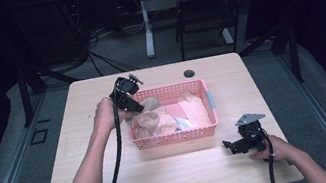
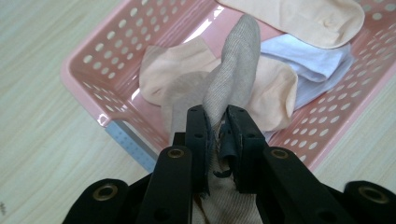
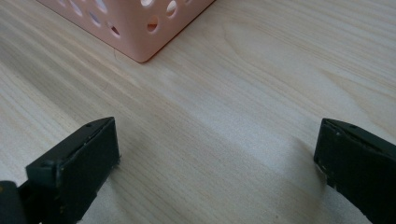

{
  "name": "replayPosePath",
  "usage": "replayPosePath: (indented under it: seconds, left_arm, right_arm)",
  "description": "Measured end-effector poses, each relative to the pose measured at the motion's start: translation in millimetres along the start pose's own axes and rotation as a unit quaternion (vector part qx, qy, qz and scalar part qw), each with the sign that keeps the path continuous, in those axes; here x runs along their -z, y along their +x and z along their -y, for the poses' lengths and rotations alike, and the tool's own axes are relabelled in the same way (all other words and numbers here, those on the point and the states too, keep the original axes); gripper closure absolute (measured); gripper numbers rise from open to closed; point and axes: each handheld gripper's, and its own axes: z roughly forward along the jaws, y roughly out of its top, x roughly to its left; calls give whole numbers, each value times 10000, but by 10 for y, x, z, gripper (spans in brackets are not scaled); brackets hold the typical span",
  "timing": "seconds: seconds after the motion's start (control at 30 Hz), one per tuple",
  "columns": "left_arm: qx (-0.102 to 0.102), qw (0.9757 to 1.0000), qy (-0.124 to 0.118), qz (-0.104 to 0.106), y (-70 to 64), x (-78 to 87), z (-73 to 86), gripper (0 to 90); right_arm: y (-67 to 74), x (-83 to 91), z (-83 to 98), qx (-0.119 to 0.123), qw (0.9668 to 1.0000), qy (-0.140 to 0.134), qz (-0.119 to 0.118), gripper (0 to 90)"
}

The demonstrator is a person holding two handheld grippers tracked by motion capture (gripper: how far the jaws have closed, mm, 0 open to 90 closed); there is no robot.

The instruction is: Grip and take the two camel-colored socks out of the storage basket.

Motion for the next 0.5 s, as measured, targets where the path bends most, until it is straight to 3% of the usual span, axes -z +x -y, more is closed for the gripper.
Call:
replayPosePath:
  seconds: [0.27, 0.5]
  left_arm:
    - [-56, 9998, -117, -159, 20, 276, -20, 792]
    - [84, 9994, -219, -250, 110, 413, 73, 792]
  right_arm:
    - [-2, 2, 0, 16, 10000, 14, 13, 0]
    - [-1, 2, 0, 15, 10000, 16, 14, 0]
